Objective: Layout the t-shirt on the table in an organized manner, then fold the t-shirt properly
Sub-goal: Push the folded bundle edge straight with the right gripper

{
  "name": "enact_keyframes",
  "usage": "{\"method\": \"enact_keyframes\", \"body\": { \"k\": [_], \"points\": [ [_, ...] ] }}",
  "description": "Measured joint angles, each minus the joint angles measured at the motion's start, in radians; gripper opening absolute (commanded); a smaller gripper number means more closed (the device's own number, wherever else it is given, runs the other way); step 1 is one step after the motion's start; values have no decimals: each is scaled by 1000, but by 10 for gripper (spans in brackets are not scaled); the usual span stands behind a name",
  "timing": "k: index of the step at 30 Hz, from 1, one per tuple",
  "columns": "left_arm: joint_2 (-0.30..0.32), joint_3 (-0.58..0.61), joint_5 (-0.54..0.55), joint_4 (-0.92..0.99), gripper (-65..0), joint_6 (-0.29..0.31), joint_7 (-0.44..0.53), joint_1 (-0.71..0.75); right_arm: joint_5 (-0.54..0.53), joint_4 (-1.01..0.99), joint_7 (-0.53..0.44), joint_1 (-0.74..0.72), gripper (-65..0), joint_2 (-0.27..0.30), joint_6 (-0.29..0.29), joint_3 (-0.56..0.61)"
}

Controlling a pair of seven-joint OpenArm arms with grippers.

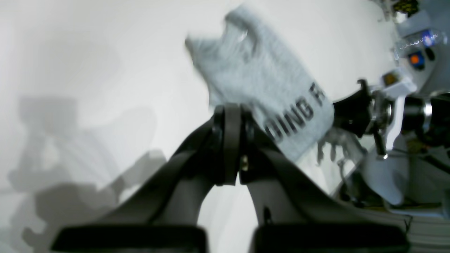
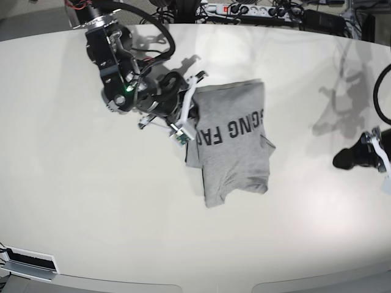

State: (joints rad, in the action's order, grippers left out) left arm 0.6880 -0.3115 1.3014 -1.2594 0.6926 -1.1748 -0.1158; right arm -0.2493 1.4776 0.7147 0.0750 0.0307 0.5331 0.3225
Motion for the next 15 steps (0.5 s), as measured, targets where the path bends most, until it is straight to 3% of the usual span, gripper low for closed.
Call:
{"method": "enact_keyframes", "body": {
  "k": [6,9,12,13,15],
  "points": [
    [-2,2,1,0,-650,0,-3,41,10,0,22,28,-650,-40,15,1],
    [1,2,3,0,-650,0,-3,48,44,29,38,24,-650,-40,-35,-3],
    [3,2,76,0,-650,0,-55,50,5,142,106,24,-650,-36,-44,-11],
    [3,2,119,-1,-650,0,-76,50,-23,189,136,24,-650,-35,-31,-11],
    [3,2,161,-10,-650,0,-109,52,-104,272,191,26,-650,-34,48,-11]
  ]
}}
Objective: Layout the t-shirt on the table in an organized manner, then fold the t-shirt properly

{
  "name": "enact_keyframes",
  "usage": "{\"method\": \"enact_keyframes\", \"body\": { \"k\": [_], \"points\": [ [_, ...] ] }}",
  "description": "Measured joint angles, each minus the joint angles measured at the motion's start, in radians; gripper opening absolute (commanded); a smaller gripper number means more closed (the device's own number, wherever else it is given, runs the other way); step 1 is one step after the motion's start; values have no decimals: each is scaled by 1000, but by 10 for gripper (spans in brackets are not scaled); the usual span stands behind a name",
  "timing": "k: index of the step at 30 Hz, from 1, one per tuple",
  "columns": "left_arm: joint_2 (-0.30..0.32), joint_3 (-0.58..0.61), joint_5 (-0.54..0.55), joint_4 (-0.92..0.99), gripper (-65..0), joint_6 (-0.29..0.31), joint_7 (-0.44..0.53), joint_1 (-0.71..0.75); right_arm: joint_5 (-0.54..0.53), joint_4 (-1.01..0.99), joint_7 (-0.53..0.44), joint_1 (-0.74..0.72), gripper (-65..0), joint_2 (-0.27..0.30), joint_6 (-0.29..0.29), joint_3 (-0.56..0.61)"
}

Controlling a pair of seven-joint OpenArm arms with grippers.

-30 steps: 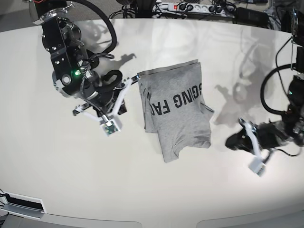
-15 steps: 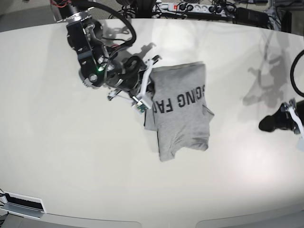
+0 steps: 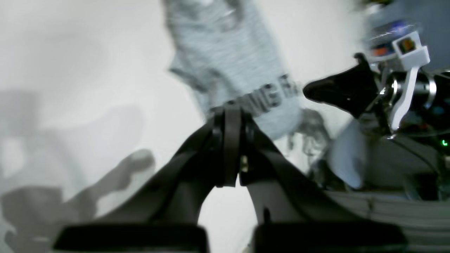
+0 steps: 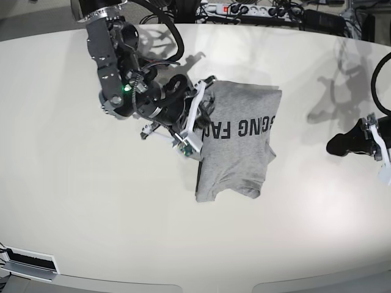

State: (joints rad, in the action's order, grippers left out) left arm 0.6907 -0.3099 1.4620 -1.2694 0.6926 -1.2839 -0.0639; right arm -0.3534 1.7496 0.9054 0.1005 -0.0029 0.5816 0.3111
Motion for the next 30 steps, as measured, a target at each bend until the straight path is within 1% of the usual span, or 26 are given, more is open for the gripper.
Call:
{"method": "enact_keyframes", "body": {
  "k": [1,2,4,7,9,10,12,16,17,19,21,24,26,28,30],
  "points": [
    [0,0,-3,-8,-650,0,0,5,-37,39,31,5,-650,3,51,0],
    [3,0,-3,-20,-650,0,5,20,-83,77,49,16,-650,12,84,0],
    [5,-3,-3,-63,-650,0,-2,68,-175,144,48,58,-650,53,110,3],
    [5,-4,-6,-162,-650,-1,-35,169,-303,241,62,137,-650,127,112,-36],
    [2,-6,-11,-255,-650,0,-42,228,-375,313,68,172,-650,161,111,-93],
    [2,-17,-5,-306,-650,0,-37,256,-410,355,81,190,-650,169,111,-126],
    [0,-61,1,-406,-650,0,-26,315,-477,439,132,240,-650,171,111,-203],
    [-7,-187,-3,-566,-650,0,-38,456,-577,548,256,390,-650,171,110,-358],
    [-14,-214,-2,-598,-650,0,-42,491,-621,568,275,419,-650,170,110,-397],
    [-23,-261,-3,-653,-650,0,-50,561,-722,591,285,468,-650,169,111,-476],
    [-39,-309,-2,-702,-650,1,-50,631,-758,592,307,519,-650,168,111,-556],
    [-77,-363,-2,-747,-650,1,-78,736,-755,591,335,613,-650,168,111,-678],
    [-105,-377,-2,-753,-650,1,-97,799,-759,591,341,668,-650,167,111,-749],
    [-123,-385,-3,-752,-650,1,-128,856,-761,591,367,719,-650,167,110,-806],
    [-135,-385,-2,-753,-650,0,-118,919,-764,591,365,782,-650,167,111,-854]
  ]
}}
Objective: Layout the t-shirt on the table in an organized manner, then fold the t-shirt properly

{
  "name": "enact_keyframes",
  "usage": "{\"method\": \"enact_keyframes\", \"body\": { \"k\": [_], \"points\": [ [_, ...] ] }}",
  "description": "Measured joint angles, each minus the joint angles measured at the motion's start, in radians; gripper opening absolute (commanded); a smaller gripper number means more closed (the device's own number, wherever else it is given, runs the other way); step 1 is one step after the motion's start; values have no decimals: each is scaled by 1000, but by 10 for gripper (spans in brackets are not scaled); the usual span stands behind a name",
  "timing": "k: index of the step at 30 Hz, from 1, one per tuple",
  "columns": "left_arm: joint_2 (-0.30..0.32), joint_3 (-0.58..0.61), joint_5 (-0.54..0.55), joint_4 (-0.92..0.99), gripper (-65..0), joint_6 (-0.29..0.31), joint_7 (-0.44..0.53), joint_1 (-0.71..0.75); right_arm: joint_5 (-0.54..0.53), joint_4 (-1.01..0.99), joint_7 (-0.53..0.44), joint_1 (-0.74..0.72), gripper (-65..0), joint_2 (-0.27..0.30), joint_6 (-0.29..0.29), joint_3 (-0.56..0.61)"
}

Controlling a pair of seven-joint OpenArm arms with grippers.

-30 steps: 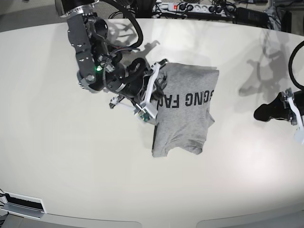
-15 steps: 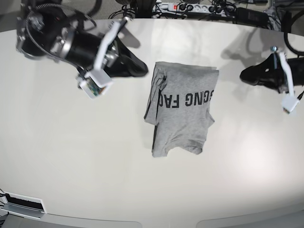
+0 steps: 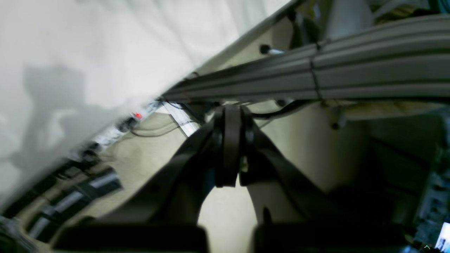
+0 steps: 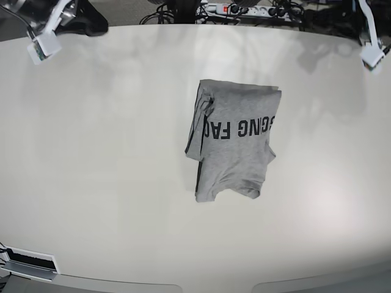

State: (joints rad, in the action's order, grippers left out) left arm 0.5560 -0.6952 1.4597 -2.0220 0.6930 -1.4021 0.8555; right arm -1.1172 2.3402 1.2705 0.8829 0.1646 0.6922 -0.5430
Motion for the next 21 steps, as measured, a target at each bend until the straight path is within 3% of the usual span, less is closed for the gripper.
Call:
{"method": "enact_keyframes", "body": {
  "k": [5,10,14,16,21],
  "points": [
    [-53,0,-5,0,-650,0,0,159,8,-49,-10,128,-650,1,2,-33],
    [-88,22,-146,36,-650,0,72,243,76,-304,-32,137,-650,18,2,37],
    [-80,157,-335,157,-650,2,183,259,211,-545,-210,103,-650,77,0,137],
    [-83,257,-450,243,-650,1,296,257,309,-670,-281,60,-650,120,0,193],
    [-90,483,-687,513,-650,-10,491,127,510,-982,-446,-79,-650,178,-1,334]
  ]
}}
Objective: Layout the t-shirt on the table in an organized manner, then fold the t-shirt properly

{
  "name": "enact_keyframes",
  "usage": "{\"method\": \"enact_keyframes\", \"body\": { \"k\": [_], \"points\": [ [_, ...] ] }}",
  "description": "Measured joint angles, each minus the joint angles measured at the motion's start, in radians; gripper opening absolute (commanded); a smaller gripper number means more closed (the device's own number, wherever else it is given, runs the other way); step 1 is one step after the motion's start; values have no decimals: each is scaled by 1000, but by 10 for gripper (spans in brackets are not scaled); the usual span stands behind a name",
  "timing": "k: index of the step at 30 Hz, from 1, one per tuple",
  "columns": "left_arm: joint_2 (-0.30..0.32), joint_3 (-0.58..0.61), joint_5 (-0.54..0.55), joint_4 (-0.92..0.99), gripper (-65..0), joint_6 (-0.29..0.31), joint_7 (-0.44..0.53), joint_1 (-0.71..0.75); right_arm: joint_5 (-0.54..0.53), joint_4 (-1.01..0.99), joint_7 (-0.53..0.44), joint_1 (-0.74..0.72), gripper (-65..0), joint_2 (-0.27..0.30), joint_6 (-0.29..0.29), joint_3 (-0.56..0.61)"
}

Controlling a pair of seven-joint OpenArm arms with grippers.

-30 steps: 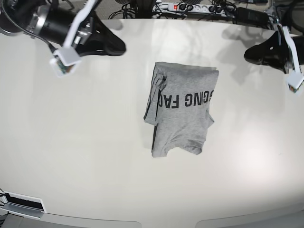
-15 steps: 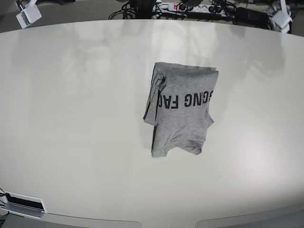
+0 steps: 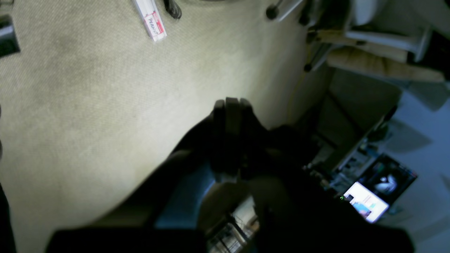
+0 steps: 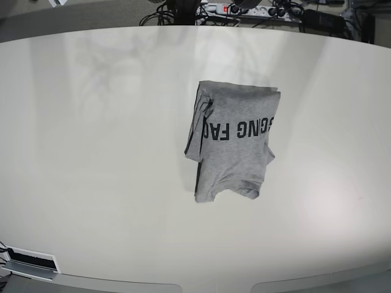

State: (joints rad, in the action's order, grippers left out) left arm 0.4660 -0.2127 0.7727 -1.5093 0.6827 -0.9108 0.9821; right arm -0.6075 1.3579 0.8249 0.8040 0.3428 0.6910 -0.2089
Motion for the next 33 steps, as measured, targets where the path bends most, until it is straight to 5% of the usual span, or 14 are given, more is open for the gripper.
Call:
{"method": "enact_keyframes", "body": {
  "k": [4,9,12,15,20,23,33],
  "points": [
    [5,163,-196,276,-650,-8,193,-161,183,-269,-195,-116,-650,3,1,116],
    [-7,361,-426,666,-650,-15,605,-329,370,-600,-526,-224,-650,1,-3,272],
    [-60,403,-516,855,-650,-153,809,-432,479,-747,-702,-293,-650,-18,-113,350],
    [-127,386,-452,955,-650,-247,866,-539,516,-824,-748,-369,-650,-55,-195,392],
    [-235,364,-503,969,-650,-261,895,-680,515,-837,-760,-465,-650,-125,-289,396],
    [-291,364,-567,972,-650,-388,959,-711,514,-837,-760,-495,-650,-168,-344,395],
    [-314,403,-571,975,-650,-413,974,-798,590,-840,-755,-564,-650,-215,-336,395]
  ]
}}
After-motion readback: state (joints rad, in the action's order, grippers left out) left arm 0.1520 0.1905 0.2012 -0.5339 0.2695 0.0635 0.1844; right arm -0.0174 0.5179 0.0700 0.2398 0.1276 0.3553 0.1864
